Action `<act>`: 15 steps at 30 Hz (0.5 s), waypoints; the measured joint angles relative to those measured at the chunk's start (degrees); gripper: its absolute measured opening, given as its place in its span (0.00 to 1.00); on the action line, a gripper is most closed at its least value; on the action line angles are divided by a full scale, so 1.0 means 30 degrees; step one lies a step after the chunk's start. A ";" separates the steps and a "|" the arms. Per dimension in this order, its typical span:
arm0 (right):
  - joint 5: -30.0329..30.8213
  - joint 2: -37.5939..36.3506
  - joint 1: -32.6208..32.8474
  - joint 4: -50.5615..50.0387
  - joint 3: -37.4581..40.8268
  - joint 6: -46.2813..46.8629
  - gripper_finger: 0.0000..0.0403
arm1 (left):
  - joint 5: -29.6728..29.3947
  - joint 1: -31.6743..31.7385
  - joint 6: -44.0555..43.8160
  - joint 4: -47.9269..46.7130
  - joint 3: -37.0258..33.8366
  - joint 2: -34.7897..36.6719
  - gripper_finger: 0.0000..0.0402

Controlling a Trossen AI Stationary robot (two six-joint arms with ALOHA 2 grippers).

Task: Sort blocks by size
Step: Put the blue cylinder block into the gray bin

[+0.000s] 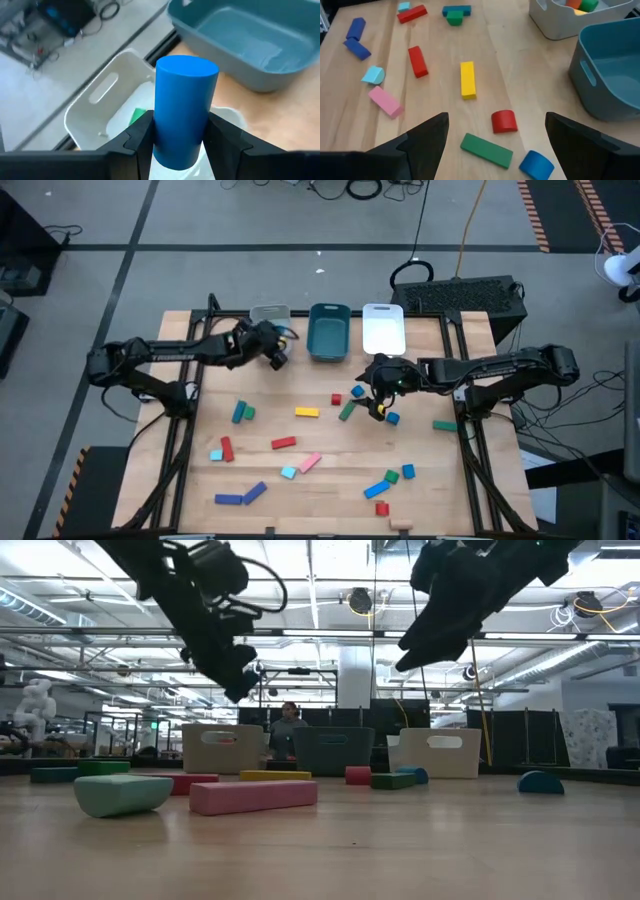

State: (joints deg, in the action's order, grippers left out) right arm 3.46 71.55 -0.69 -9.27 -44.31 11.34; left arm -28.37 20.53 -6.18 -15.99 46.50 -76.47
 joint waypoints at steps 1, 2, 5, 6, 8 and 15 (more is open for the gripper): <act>0.0000 0.0000 0.0000 -0.0022 0.0000 -0.0009 0.79 | 0.0344 0.0424 -0.0007 -0.0084 0.0000 -0.0065 0.37; 0.0000 0.0000 0.0000 -0.0015 0.0000 -0.0009 0.79 | 0.0755 0.0865 -0.0002 -0.0197 0.0000 -0.0097 0.37; 0.0000 0.0007 0.0000 -0.0170 0.0000 -0.0011 0.79 | 0.1904 0.1928 0.0167 -0.0224 0.0003 -0.0150 0.37; 0.0004 0.0007 0.0000 -0.0268 0.0000 -0.0013 0.79 | 0.2064 0.2240 0.0244 -0.0287 0.0007 -0.0214 0.37; 0.0000 0.0007 0.0000 -0.0395 0.0018 -0.0016 0.79 | 0.2456 0.2782 0.0536 -0.0636 0.0007 -0.0281 0.37; 0.1692 0.0007 -0.0022 -0.0378 0.1058 0.0362 0.79 | 0.4119 0.3833 0.0835 -0.1601 0.0015 -0.1338 0.37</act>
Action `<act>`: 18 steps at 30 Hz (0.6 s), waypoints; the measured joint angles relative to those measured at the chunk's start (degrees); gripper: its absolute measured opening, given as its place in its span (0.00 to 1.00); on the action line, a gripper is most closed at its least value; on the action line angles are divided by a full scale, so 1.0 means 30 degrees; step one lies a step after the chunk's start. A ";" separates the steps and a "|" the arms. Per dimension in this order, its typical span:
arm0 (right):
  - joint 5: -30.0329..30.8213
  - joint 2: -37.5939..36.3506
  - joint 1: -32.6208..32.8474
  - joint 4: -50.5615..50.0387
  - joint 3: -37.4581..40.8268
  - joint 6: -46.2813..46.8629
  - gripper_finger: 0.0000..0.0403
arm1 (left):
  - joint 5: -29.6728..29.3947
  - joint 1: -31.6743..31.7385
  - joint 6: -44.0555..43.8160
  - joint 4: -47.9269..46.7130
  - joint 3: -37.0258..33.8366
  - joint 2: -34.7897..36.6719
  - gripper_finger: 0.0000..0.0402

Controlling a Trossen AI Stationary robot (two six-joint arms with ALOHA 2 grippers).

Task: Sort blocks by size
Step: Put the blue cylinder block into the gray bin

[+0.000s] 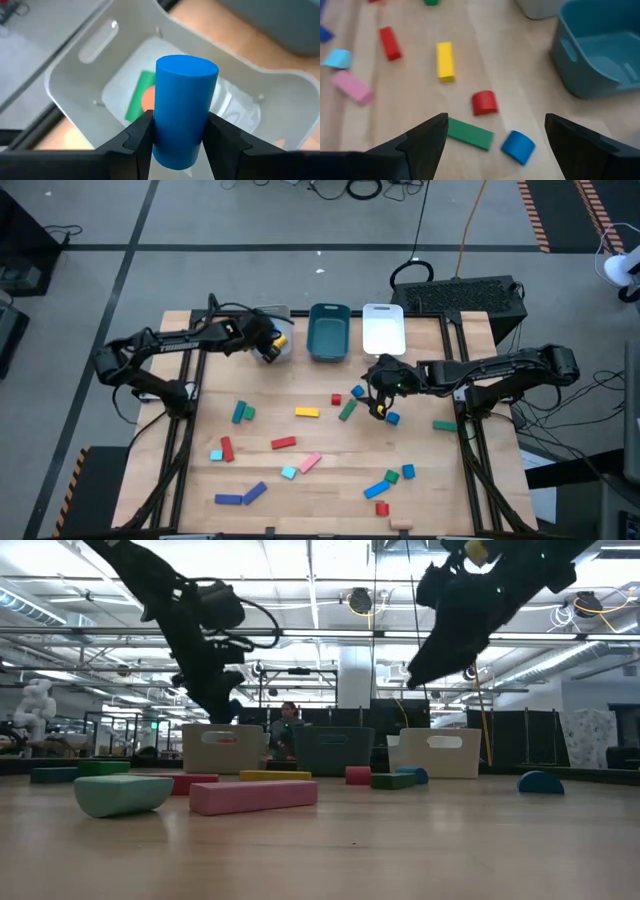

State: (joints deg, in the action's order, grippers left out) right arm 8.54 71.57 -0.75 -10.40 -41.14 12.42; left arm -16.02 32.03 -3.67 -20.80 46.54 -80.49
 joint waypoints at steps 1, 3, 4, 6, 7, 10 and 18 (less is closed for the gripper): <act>0.0123 0.0004 -0.0007 -0.0019 0.0119 0.0119 0.79 | 0.0045 0.0070 0.0011 -0.0206 0.0000 -0.0188 0.37; 0.0159 0.0007 -0.0007 0.0044 0.0310 0.0185 0.79 | 0.0079 0.0089 0.0013 -0.0437 0.0000 -0.0588 0.37; 0.0159 0.0007 -0.0003 0.0067 0.0379 0.0228 0.79 | 0.0080 0.0089 0.0018 -0.0452 0.0000 -0.0751 0.37; 0.0152 0.0007 0.0010 0.0089 0.0501 0.0503 0.79 | 0.0015 0.0075 0.0018 -0.0375 0.0000 -0.1048 0.37; 0.0146 0.0007 0.0015 0.0119 0.0603 0.0602 0.79 | -0.0066 0.0074 0.0018 -0.0314 0.0000 -0.1186 0.37; 0.0145 0.0007 0.0015 0.0558 0.1103 0.0869 0.79 | -0.0145 0.0074 0.0050 -0.0292 0.0000 -0.1560 0.37; 0.0144 0.0007 0.0015 0.2132 0.2242 0.1261 0.79 | -0.0216 0.0074 0.0324 -0.0267 0.0000 -0.2078 0.37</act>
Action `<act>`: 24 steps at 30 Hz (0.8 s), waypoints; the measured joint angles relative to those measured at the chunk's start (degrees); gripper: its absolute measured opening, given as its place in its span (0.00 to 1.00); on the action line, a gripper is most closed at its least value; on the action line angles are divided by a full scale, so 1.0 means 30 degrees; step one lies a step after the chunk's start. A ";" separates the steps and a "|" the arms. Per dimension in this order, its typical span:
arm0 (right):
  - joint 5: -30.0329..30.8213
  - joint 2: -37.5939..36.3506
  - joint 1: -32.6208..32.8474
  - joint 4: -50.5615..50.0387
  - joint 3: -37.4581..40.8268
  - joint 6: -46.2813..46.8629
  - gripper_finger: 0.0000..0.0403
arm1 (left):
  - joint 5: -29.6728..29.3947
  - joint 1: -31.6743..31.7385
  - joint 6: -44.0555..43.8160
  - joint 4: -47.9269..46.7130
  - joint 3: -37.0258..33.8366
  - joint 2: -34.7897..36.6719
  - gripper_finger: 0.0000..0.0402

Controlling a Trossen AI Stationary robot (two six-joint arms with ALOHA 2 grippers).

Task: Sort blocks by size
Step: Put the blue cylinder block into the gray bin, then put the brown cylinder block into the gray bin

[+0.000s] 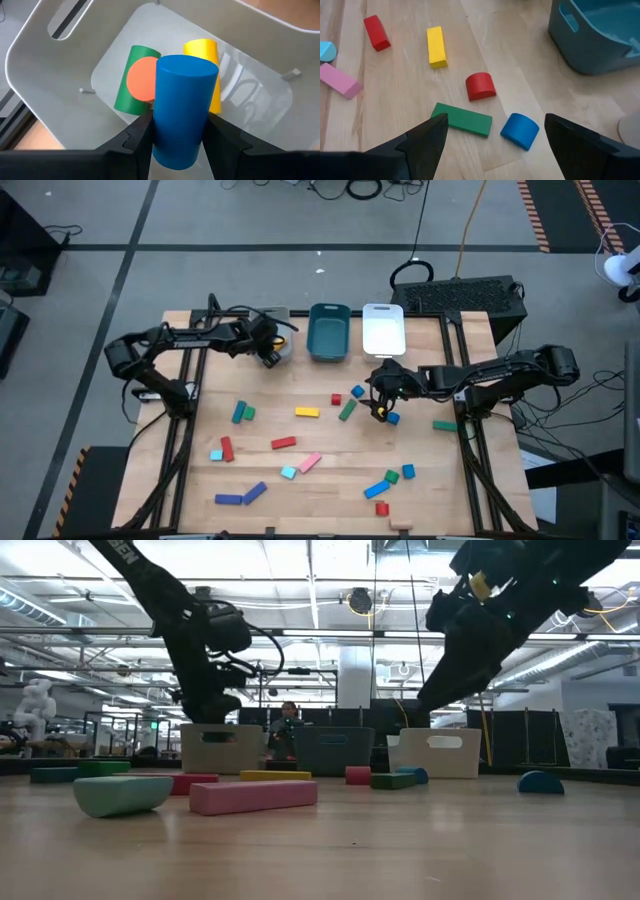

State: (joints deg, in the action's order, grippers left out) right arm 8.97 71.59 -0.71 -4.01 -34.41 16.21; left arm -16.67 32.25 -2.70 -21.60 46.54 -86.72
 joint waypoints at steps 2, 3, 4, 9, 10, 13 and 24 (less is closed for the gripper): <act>0.0000 0.0000 0.0000 -0.0010 0.0064 0.0086 0.79 | -0.0002 0.0000 -0.0002 -0.0072 0.0000 -0.0050 0.37; 0.0000 0.0006 0.0000 -0.0010 0.0073 0.0080 0.79 | -0.0018 0.0000 0.0001 -0.0108 0.0000 -0.0051 0.37; 0.0000 0.0007 0.0000 -0.0016 0.0073 0.0083 0.79 | -0.0044 0.0000 0.0008 -0.0148 0.0000 -0.0057 0.38; 0.0000 0.0007 0.0000 -0.0173 0.0073 -0.0088 0.79 | -0.0665 0.0000 0.0475 -0.0116 0.0019 -0.0045 0.50; 0.0000 0.0007 0.0000 -0.0331 0.0073 -0.0103 0.79 | -0.0917 -0.0007 0.0532 -0.0119 0.0022 -0.0035 0.53; -0.0007 0.0007 0.0000 -0.0911 0.0080 -0.0125 0.79 | -0.1487 -0.0007 0.0996 0.0094 0.0022 -0.0024 0.60; -0.0091 0.0007 0.0022 -0.2472 0.0080 -0.1072 0.79 | -0.2373 -0.1069 0.3644 -0.0658 0.0738 0.0726 0.63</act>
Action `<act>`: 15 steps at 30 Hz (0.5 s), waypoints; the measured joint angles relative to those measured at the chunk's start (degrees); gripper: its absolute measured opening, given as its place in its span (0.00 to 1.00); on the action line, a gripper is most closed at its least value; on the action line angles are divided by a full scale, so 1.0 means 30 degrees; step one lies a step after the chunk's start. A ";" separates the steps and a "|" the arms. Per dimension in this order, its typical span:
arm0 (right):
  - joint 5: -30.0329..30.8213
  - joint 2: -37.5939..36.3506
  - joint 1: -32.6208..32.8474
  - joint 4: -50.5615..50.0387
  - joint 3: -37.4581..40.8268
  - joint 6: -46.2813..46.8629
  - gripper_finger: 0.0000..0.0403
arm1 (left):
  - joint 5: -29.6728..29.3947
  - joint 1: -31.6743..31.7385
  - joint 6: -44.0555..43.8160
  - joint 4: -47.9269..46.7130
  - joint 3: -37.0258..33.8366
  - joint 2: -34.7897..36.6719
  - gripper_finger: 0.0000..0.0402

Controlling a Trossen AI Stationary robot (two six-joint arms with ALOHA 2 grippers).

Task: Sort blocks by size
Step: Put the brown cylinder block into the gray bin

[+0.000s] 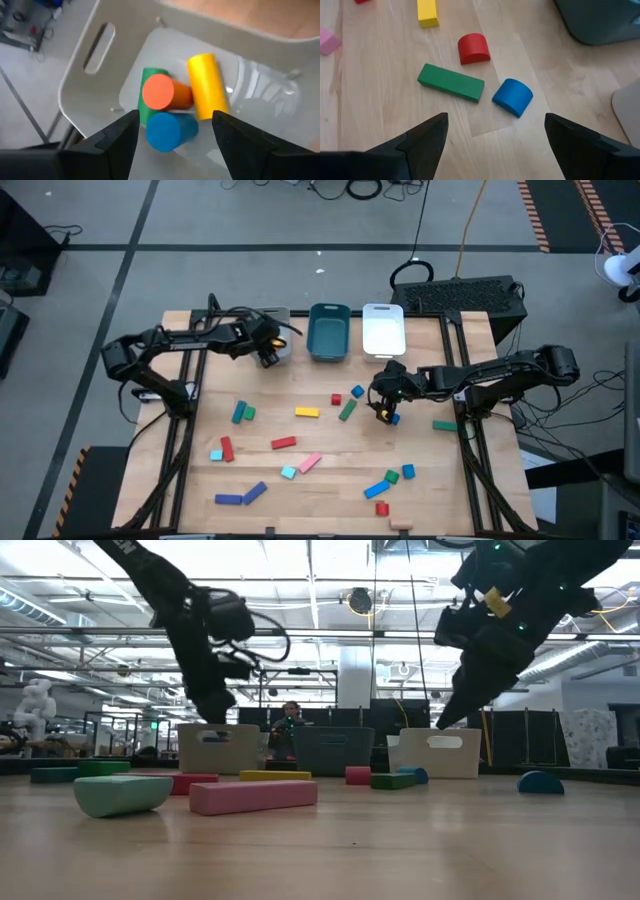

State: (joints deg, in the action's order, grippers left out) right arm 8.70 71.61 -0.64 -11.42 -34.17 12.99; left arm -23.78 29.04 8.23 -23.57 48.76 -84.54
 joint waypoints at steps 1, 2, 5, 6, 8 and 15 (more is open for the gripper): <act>0.0004 0.0000 0.0000 -0.0007 0.0000 -0.0054 0.79 | -0.0226 -0.0265 0.0034 -0.0013 0.0131 0.0140 0.63; 0.0004 0.0000 0.0000 -0.0004 0.0000 -0.0058 0.79 | -0.0420 -0.0502 0.0088 0.0032 0.0274 0.0340 0.63; 0.0004 0.0000 0.0000 -0.0020 0.0000 -0.0058 0.79 | -0.0858 -0.1300 0.0441 -0.0028 0.0487 0.1161 0.63; 0.0004 0.0000 0.0000 -0.0015 0.0000 -0.0058 0.79 | -0.0993 -0.1567 0.0441 -0.0043 0.0578 0.1438 0.63; 0.0004 0.0031 0.0000 -0.0013 0.0000 -0.0058 0.79 | -0.1110 -0.2067 0.0434 -0.0161 0.0688 0.2211 0.63; -0.0005 0.0481 0.0050 -0.1203 0.0005 0.1086 0.79 | -0.0018 -0.4042 -0.1504 -0.1147 0.0821 0.4936 0.63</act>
State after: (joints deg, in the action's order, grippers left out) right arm 8.68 73.06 -0.50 -15.03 -34.16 16.25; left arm -23.84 16.92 3.72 -27.02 51.22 -69.74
